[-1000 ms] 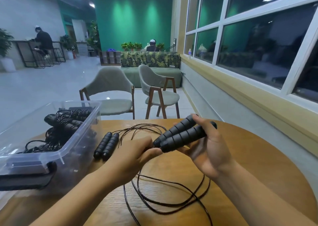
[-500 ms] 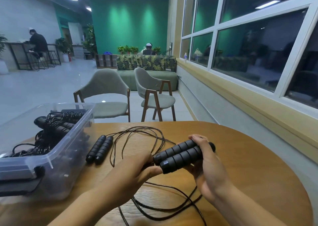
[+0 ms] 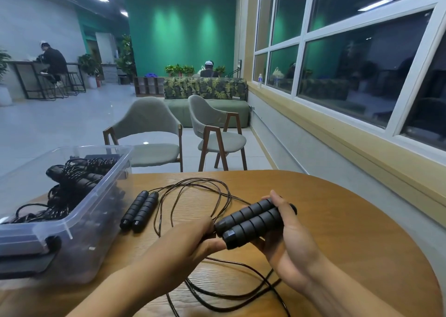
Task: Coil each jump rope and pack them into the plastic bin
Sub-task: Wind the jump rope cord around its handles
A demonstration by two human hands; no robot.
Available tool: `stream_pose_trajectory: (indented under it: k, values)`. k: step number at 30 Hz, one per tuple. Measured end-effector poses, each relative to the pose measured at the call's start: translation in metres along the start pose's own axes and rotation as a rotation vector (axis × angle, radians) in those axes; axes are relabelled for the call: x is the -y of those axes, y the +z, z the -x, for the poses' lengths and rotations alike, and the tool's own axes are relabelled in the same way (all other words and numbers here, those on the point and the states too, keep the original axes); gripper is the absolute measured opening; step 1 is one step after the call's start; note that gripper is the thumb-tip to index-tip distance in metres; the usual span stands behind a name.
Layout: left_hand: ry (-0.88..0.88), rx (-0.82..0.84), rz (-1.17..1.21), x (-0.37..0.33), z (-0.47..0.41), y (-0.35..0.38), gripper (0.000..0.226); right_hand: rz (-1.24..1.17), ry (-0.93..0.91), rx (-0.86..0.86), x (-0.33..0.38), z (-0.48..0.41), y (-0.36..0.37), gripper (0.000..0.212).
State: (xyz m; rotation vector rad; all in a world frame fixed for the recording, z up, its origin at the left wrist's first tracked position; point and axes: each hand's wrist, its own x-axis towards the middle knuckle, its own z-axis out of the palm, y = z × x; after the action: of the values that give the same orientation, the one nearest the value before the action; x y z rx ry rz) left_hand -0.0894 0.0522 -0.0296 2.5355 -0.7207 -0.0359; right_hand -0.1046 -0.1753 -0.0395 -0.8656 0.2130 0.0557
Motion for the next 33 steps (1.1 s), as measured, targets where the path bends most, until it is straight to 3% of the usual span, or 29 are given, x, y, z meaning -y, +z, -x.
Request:
stream_pose_trajectory:
  k: [5, 9, 12, 16, 20, 27, 33]
  values:
    - [0.050, -0.102, 0.061, 0.012, -0.005, -0.006, 0.039, 0.215, -0.103, 0.144, 0.026, -0.003, -0.007, 0.051]
    - [0.080, -0.134, 0.084, 0.017, -0.004, -0.012, 0.043, 0.951, -0.433, 0.214, 0.058, -0.003, -0.019, 0.047]
    - [0.125, -0.169, 0.127, 0.019, -0.004, -0.011, 0.028, 1.342, -0.586, 0.242, 0.046, -0.003, -0.024, 0.052]
    - [0.122, -0.187, 0.232, 0.020, -0.009, -0.006, 0.015, 1.463, -0.597, 0.434, 0.012, 0.006, -0.017, 0.057]
    - [0.095, -0.221, 0.308, 0.024, -0.011, -0.004, 0.021, 1.567, -0.665, 0.420, 0.004, 0.016, -0.009, 0.079]
    - [0.086, -0.261, 0.554, 0.014, -0.008, -0.004, 0.046, 1.512, -0.666, 0.392, -0.007, 0.025, 0.000, 0.093]
    - [0.067, -0.300, 0.792, 0.003, -0.008, 0.003, 0.043, 1.548, -0.624, 0.283, -0.032, 0.032, 0.007, 0.132]
